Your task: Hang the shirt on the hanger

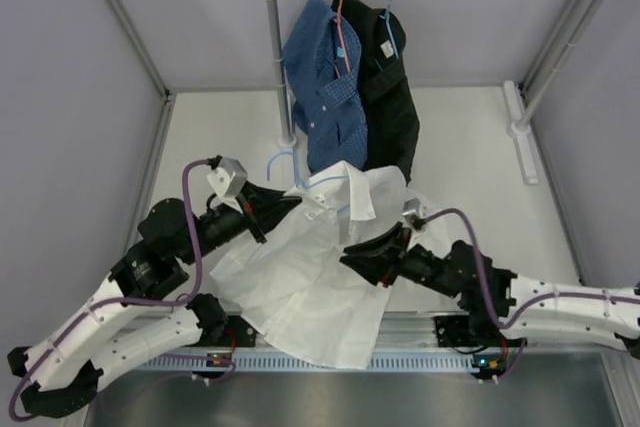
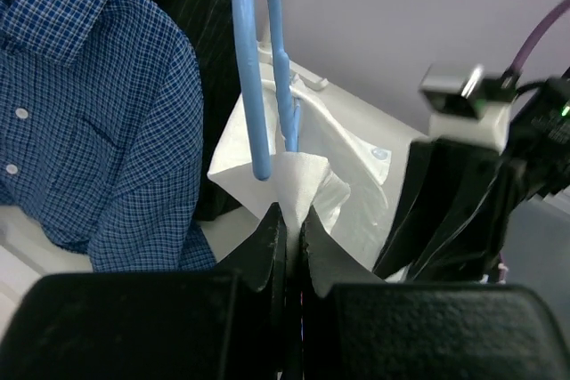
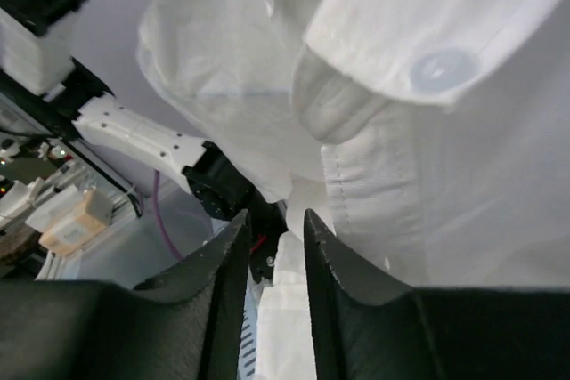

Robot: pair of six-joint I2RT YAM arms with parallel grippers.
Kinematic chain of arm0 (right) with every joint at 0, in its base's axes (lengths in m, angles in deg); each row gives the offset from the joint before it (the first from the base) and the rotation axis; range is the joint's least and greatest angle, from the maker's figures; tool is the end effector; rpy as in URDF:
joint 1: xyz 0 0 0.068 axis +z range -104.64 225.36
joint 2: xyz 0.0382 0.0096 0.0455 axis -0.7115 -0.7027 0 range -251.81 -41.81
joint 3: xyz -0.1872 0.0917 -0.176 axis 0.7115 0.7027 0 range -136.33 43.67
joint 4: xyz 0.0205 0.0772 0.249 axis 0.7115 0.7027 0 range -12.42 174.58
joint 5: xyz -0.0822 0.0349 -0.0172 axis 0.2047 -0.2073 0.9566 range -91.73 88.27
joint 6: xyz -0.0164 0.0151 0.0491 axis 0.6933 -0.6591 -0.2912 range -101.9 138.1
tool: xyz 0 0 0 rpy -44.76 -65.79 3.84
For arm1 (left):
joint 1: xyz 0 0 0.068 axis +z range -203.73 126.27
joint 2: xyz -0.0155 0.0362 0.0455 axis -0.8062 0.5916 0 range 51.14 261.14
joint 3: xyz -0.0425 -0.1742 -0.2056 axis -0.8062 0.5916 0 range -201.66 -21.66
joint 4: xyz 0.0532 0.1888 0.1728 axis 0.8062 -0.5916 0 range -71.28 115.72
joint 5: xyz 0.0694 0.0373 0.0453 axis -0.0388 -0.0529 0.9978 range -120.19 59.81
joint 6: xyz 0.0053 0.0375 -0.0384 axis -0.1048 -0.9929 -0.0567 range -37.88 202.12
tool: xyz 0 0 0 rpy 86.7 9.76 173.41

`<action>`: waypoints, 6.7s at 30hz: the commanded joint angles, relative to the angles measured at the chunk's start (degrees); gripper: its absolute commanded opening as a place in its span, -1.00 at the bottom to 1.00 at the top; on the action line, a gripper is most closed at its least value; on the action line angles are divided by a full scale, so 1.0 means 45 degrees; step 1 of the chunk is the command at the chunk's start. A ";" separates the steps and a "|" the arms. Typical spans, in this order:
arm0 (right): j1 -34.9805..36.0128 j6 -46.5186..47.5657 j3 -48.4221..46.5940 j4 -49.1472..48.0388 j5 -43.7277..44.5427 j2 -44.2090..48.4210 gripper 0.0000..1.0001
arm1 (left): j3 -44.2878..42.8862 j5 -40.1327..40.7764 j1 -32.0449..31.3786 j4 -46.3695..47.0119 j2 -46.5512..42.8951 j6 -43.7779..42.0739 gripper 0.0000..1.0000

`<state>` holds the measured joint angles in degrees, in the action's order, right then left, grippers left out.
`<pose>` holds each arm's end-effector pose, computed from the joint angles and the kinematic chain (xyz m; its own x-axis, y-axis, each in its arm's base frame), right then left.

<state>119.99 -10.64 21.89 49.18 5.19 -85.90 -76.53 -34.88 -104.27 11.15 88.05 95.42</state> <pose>0.0541 0.1807 0.2713 -0.4202 0.2717 -0.8658 -0.8251 0.2827 0.4892 0.0821 -0.1042 0.4111 -0.1524 -0.1758 -0.9726 0.8079 0.5446 -0.2250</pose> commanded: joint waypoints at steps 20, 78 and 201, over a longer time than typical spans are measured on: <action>0.0154 0.4783 -0.8342 0.8717 -0.3874 -0.0140 0.40 | 0.1180 -1.0479 0.0002 0.1987 0.0313 -0.1804 -1.00; 0.0154 0.6267 -0.9320 0.9788 0.2370 0.4487 -1.00 | 0.6393 0.7568 -0.0096 0.3101 -0.1014 0.3411 -1.00; 0.0173 0.7225 -1.2522 1.7249 -0.1596 0.2905 -1.00 | -0.5170 -0.8295 -0.0057 -0.2722 0.5178 -0.5965 -0.93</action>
<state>120.14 21.54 -32.11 130.68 -3.97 -74.95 -100.24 -77.15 -105.32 -6.68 112.33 65.19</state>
